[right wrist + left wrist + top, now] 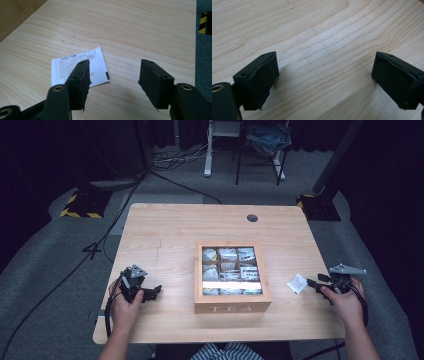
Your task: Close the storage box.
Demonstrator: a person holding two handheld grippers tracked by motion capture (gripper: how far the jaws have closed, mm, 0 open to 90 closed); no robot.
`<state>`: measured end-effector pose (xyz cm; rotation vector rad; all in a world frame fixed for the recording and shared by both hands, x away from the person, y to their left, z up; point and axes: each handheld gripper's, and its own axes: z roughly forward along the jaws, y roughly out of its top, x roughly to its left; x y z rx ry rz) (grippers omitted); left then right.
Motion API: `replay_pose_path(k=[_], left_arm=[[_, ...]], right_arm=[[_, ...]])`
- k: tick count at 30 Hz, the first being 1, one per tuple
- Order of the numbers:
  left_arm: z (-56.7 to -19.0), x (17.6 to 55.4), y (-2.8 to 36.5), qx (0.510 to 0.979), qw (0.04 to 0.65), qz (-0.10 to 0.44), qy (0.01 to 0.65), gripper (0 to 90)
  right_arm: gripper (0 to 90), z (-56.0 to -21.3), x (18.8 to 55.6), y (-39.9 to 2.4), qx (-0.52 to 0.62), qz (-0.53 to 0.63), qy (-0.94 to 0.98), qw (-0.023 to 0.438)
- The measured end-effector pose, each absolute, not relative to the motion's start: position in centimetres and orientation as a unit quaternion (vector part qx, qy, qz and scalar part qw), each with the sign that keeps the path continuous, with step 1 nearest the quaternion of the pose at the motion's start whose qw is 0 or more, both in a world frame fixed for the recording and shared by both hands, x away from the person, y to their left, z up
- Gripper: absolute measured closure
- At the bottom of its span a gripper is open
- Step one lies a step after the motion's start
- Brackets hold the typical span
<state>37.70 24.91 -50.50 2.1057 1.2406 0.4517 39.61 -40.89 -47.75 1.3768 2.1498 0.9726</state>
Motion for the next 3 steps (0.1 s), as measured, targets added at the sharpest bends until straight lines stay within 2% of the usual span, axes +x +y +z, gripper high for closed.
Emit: replay_pose_path(k=[3], left_arm=[[-50.48, 37.79, 24.95, 0.803, 0.321, 0.172, 0.471, 7.5]], right_arm=[[42.5, -47.77, 39.62, -40.93, 0.492, 0.35, 0.77, 0.203]])
